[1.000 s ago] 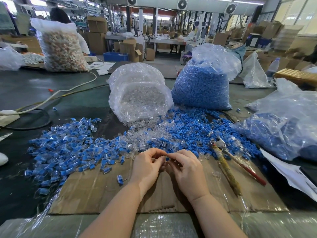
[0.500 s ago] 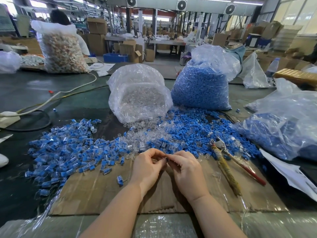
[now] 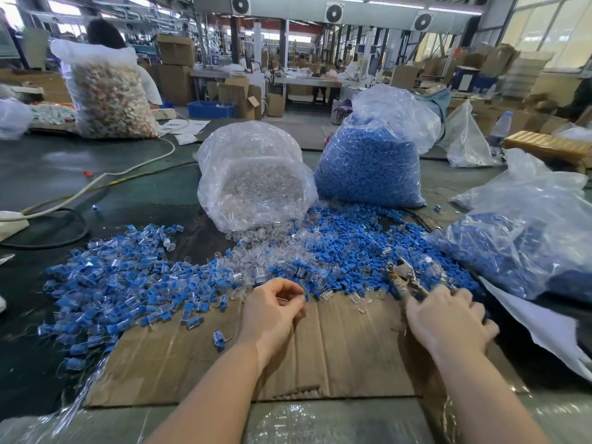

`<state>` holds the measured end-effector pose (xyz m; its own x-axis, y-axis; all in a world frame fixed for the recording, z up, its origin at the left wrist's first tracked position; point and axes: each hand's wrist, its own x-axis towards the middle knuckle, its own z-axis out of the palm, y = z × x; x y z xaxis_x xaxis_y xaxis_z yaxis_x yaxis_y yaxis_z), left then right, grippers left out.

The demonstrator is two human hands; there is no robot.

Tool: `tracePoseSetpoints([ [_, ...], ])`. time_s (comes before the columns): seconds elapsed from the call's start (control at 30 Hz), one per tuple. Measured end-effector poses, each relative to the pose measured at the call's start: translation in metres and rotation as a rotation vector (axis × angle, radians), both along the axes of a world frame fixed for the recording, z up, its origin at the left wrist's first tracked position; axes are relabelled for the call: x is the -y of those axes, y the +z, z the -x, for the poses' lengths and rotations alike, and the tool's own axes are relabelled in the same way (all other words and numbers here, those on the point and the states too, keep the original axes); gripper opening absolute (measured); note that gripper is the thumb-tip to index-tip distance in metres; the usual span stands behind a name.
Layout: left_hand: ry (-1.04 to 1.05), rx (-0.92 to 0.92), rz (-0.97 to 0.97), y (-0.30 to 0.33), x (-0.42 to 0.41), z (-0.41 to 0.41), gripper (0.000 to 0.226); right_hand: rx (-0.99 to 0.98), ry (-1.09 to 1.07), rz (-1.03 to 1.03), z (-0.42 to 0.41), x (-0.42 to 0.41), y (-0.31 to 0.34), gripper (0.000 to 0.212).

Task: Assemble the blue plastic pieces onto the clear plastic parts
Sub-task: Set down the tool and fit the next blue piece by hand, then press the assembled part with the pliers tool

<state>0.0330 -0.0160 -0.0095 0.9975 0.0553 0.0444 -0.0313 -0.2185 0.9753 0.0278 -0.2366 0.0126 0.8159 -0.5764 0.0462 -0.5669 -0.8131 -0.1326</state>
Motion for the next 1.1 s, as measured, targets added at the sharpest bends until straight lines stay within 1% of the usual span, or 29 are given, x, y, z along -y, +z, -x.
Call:
tracePoseSetpoints([
  [0.07, 0.003, -0.007, 0.013, 0.000, 0.000, 0.000, 0.014, -0.123, -0.004, -0.086, -0.001, 0.006, 0.001, 0.059],
  [0.17, 0.010, -0.017, 0.039, 0.002, 0.000, 0.001, 0.014, -0.162, 0.037, -0.084, -0.002, 0.007, 0.000, 0.057],
  [0.27, 0.022, -0.042, 0.089, 0.003, 0.000, 0.001, 0.012, -0.119, 0.073, -0.033, -0.002, 0.003, 0.002, 0.050],
  [0.37, 0.033, -0.106, 0.198, 0.006, -0.001, -0.003, 0.010, -0.016, 0.129, 0.003, 0.000, -0.002, 0.011, 0.043],
  [0.4, 0.036, -0.143, 0.256, 0.007, -0.002, -0.004, 0.010, 0.019, 0.178, 0.012, 0.001, -0.005, 0.016, 0.039],
  [0.47, 0.043, -0.219, 0.390, 0.009, -0.004, -0.008, 0.009, 0.060, 0.343, 0.011, 0.001, -0.013, 0.023, 0.033],
  [0.53, 0.062, -0.266, 0.477, 0.009, -0.005, -0.013, 0.009, 0.045, 0.516, -0.093, 0.003, -0.026, 0.030, 0.028],
  [0.6, 0.093, -0.284, 0.521, 0.010, -0.005, -0.017, 0.010, 0.013, 0.620, -0.285, 0.006, -0.043, 0.036, 0.025],
  [0.73, 0.120, -0.254, 0.564, 0.013, -0.006, -0.022, 0.013, -0.083, 0.672, -0.666, 0.015, -0.066, 0.039, 0.027],
  [0.83, 0.156, -0.235, 0.548, 0.014, -0.009, -0.024, 0.016, -0.138, 0.680, -0.776, 0.018, -0.072, 0.036, 0.022],
  [1.0, 0.208, -0.266, 0.510, 0.013, -0.015, -0.024, 0.015, -0.161, 0.610, -0.969, 0.023, -0.077, 0.037, 0.013],
  [1.1, 0.238, -0.274, 0.517, 0.015, -0.013, -0.022, 0.015, -0.194, 0.642, -1.011, 0.024, -0.078, 0.037, 0.005],
])
